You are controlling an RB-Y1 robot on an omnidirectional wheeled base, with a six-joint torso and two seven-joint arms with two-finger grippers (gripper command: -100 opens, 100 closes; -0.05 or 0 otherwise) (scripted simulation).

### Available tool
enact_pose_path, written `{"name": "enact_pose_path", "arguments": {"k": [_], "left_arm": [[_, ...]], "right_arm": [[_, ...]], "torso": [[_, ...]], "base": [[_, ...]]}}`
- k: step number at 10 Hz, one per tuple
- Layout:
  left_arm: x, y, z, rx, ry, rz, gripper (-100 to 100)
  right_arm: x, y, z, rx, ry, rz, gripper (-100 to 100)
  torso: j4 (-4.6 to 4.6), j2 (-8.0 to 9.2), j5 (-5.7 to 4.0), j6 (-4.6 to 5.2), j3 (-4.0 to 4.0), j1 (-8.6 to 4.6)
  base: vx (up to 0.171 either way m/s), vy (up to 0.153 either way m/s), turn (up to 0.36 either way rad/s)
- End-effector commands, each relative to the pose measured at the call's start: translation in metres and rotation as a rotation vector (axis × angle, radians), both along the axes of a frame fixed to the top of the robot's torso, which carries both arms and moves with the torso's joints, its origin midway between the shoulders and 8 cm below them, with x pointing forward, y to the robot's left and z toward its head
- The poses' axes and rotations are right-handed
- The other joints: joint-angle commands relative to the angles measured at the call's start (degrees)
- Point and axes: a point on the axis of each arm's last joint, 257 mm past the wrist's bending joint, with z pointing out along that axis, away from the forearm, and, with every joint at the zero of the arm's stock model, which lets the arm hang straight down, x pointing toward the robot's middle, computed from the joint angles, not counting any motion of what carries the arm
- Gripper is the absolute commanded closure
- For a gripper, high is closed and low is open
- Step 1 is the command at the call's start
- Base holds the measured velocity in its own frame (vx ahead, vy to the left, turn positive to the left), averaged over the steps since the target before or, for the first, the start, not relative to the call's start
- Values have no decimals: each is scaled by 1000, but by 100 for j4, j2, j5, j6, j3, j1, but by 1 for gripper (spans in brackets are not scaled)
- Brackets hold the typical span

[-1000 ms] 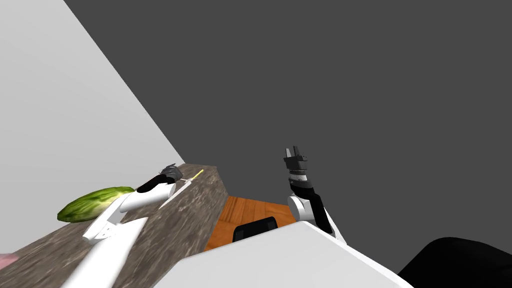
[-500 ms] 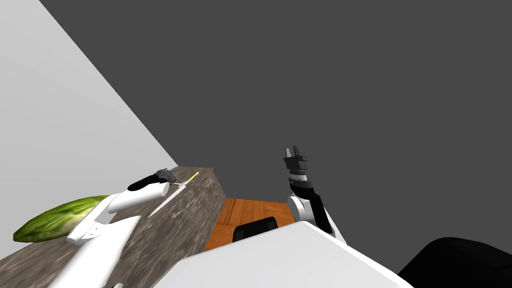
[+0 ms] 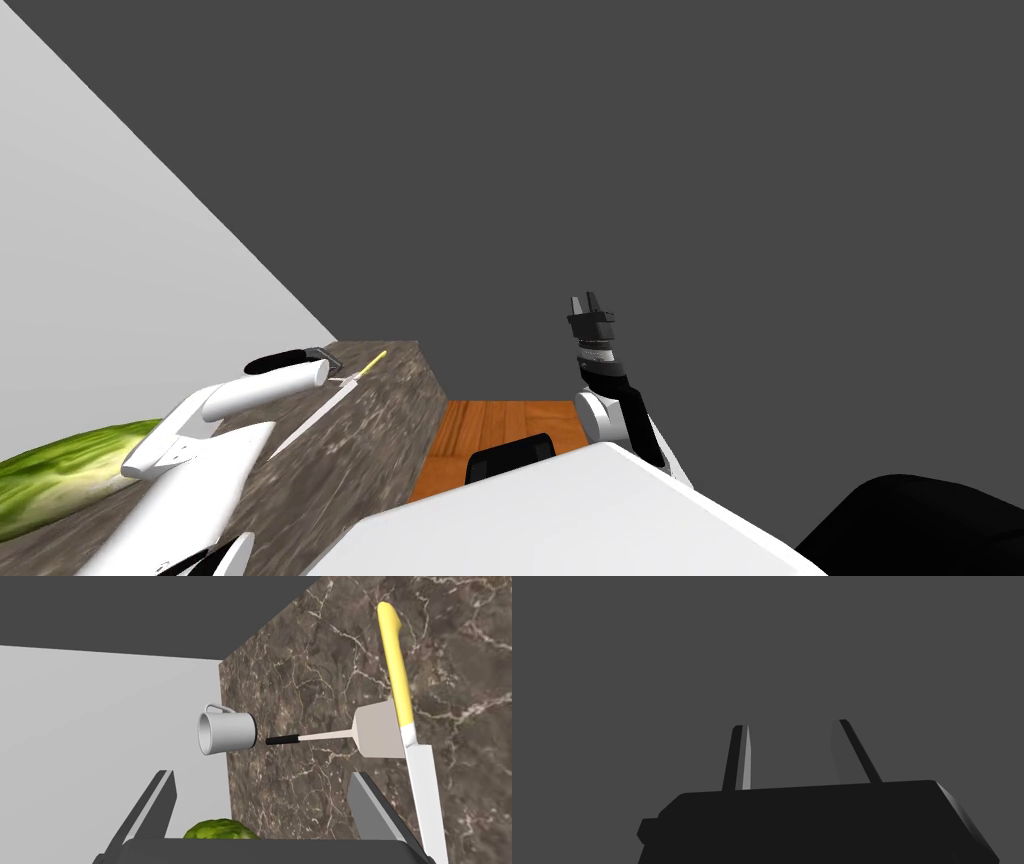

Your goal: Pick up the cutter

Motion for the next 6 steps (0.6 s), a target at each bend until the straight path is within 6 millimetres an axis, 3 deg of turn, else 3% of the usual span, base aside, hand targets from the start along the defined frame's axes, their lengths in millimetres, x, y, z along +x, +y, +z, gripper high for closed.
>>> {"name": "enact_pose_path", "arguments": {"k": [1,6], "left_arm": [[-13,10,-14,-55,35,43,-100],[-39,29,-33,-202,80,159,-100]], "right_arm": [[0,0,0,0,0,0,0],[0,0,0,0,0,0,0]], "torso": [[0,0,0,0,0,0],[-1,-1,0,-6,-1,-6]], "base": [[-1,42,-108],[-1,26,-90]]}}
